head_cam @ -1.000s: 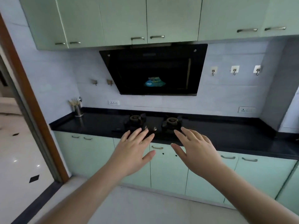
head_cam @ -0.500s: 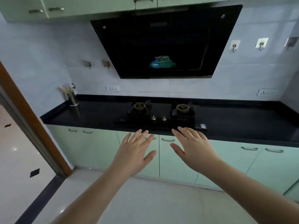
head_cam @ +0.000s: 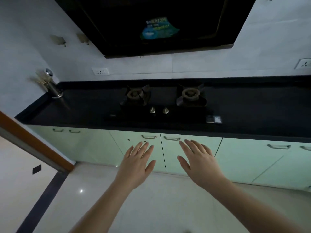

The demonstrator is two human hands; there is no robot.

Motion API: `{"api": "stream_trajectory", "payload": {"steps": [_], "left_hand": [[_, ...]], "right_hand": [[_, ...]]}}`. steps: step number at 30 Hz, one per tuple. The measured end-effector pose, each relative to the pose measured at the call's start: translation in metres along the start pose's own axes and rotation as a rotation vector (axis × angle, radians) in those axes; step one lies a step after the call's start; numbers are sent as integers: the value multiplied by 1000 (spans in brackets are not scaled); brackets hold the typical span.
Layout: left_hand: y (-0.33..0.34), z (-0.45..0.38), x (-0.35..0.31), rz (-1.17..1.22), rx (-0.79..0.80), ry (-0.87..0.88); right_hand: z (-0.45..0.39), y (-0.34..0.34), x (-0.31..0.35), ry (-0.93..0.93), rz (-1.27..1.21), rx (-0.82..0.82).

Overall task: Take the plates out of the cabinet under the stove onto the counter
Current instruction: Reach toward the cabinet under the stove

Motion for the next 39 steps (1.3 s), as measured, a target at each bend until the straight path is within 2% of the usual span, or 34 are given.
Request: {"api": "stream_trajectory", "payload": {"steps": [5,13,16,23,29,39], "left_hand": [[42,-25,11,25,94,-5],[77,-74,61,74,100,12],[87,-97,84,104,80,62],[135,-132,123,90,142,220],[179,-157,123,72,222,291],[261,-204,112,0,355,259]], "right_hand": [[-35,59,-12,0,-37,118],[-98,118,-2,40,-24,199],[-120,142,8,83,-1,227],[-144,193,28,216,19,316],[-163,222,8,319,0,362],[-213,300,-32,298,-33,536]]}}
Point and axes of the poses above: each hand's wrist, its own z-axis away from the middle knuckle, its own y-axis out of the palm, x = y × z, the point moved 7 cm from there along -z, towards the middle knuckle, and after that the axes turned 2 degrees about y, right-handed, at the moved point
